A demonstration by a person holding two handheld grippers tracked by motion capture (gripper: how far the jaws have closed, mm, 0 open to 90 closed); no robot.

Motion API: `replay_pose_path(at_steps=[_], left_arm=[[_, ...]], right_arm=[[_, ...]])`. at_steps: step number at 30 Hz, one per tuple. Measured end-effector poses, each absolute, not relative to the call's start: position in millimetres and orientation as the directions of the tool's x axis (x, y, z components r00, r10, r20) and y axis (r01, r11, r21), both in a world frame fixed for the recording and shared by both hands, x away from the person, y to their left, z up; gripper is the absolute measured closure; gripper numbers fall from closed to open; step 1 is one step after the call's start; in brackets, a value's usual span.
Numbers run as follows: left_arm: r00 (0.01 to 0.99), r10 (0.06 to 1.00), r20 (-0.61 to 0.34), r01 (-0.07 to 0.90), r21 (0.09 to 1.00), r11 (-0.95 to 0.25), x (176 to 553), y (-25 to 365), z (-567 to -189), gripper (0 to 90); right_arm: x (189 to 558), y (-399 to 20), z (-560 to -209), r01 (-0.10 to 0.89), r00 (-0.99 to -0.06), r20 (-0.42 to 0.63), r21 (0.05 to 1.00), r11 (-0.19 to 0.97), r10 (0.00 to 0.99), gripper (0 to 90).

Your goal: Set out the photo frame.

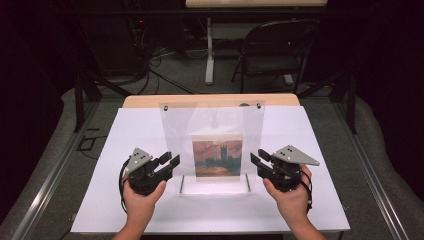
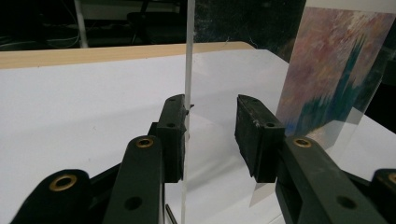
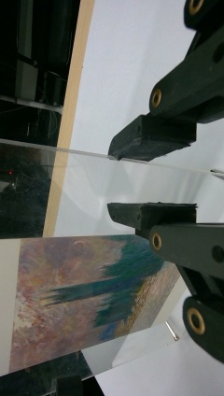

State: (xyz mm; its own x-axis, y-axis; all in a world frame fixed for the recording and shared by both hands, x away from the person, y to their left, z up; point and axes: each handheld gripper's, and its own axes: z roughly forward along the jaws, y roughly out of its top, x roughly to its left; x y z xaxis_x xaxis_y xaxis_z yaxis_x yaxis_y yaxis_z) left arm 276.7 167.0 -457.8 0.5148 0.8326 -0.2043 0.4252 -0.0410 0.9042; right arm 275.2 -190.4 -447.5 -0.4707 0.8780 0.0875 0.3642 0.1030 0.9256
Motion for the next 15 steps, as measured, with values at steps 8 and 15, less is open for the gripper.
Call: replay_pose_path(at_steps=[8,15], left_arm=[[0.521,0.828,-0.209,0.415,0.909,-0.031,271.9,167.5,-459.5,62.8],[0.526,0.821,-0.222,0.423,0.906,-0.026,273.4,169.8,-459.4,62.6]], right_arm=[[269.6,-192.8,-449.5,0.354,-0.483,0.091,0.93,0.099,0.871,67.6],[272.0,-195.6,-450.4,0.355,-0.499,0.11,0.931,0.088,0.86,66.2]])
